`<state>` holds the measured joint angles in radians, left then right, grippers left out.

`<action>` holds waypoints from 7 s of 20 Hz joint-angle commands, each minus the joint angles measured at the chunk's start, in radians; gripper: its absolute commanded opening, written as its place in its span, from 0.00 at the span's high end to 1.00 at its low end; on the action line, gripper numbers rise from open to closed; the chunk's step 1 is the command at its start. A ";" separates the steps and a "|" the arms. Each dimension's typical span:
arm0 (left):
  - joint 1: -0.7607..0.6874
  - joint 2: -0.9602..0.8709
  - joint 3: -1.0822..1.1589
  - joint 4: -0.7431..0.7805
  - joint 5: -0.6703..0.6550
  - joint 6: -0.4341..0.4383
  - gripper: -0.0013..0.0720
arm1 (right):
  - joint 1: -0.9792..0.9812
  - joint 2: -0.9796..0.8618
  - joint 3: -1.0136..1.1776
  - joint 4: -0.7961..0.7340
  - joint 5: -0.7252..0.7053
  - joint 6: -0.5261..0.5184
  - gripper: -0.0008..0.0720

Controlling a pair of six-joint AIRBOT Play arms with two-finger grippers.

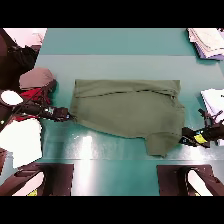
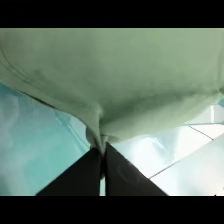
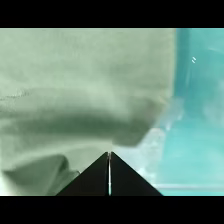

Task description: Fold the shirts.

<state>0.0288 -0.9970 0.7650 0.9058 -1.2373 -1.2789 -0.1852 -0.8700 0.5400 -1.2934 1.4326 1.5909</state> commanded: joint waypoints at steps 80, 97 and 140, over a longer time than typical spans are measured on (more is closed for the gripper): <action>-0.175 -0.406 0.472 -0.121 0.249 -0.069 0.95 | -0.142 -1.029 0.848 0.714 -0.023 -0.538 0.01; -0.388 -0.714 0.870 -0.045 0.229 -0.111 0.95 | 0.091 -0.966 1.247 0.716 0.079 -0.341 0.97; 0.043 -0.419 1.155 0.210 -0.088 -0.154 0.95 | 0.912 -0.921 1.371 0.319 -0.367 -0.515 0.07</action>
<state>0.0700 -1.4231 1.9202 1.1156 -1.2896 -1.4345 0.7883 -1.8782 2.0010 -0.8219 0.9977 1.0023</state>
